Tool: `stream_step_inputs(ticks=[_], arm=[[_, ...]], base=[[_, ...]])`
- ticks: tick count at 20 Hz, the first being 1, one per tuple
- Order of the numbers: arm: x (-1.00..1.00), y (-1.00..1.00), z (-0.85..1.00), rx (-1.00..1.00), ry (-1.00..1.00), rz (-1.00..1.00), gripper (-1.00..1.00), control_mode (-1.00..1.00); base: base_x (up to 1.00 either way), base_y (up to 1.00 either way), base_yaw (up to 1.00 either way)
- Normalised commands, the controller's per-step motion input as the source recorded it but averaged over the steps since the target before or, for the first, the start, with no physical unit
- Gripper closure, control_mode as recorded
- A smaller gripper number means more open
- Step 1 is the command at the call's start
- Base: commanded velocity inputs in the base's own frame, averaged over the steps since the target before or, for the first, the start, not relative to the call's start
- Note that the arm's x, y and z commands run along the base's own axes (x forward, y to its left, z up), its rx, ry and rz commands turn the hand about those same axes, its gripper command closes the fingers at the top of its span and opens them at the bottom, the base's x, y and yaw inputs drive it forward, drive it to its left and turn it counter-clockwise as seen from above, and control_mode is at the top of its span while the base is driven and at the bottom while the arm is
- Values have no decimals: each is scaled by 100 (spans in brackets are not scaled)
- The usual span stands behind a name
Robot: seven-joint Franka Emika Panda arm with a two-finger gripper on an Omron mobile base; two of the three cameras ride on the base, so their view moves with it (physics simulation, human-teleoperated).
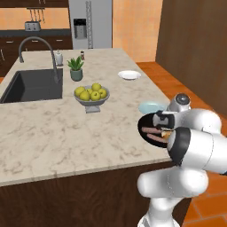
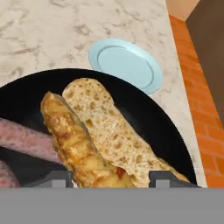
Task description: Place one bun and one sausage from the bowl on each plate.
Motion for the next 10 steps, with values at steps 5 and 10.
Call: stream_step_inputs(ticks=[5, 10], arm=[[0, 0, 0, 0, 0, 0, 100, 100], [0, 0, 0, 0, 0, 0, 100, 100]], base=[[-69, -71, 0], [17, -100, 0]])
